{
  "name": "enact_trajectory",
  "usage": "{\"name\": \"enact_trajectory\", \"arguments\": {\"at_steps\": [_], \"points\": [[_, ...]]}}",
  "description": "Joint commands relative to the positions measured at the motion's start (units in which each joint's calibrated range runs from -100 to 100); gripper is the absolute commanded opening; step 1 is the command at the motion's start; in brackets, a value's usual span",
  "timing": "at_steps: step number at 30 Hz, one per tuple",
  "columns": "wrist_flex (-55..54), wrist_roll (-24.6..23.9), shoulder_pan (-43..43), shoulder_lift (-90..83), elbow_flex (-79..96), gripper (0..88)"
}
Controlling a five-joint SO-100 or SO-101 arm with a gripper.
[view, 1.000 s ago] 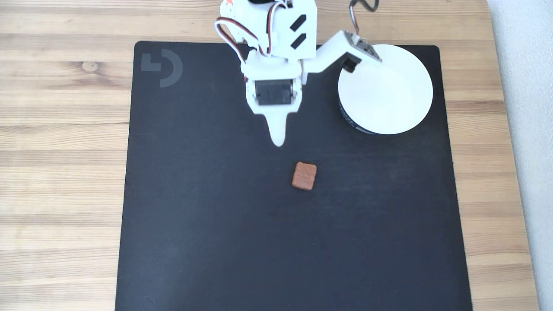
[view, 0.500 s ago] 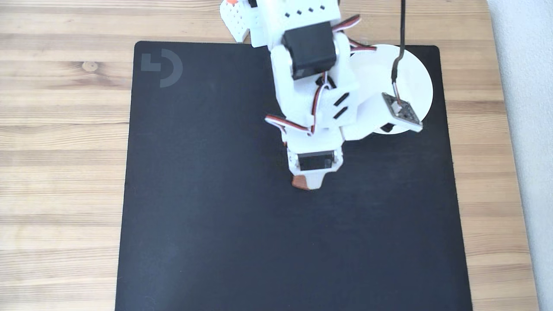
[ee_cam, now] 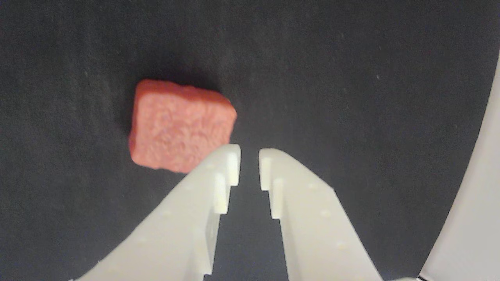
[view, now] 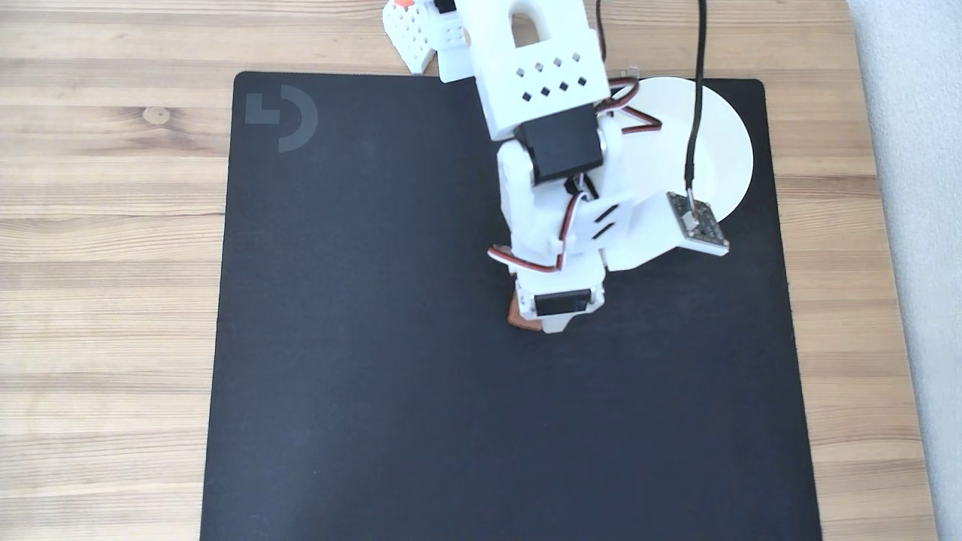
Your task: Pick up the toy and place it on the plate
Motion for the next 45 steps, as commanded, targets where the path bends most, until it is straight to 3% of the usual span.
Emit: {"name": "enact_trajectory", "arguments": {"at_steps": [1, 26, 45], "points": [[-0.4, -0.2, 0.4, -0.2, -1.9, 2.2], [7.6, -0.2, 2.1, -0.4, 0.8, 2.3], [6.8, -0.2, 2.1, -0.2, 0.8, 2.3]]}}
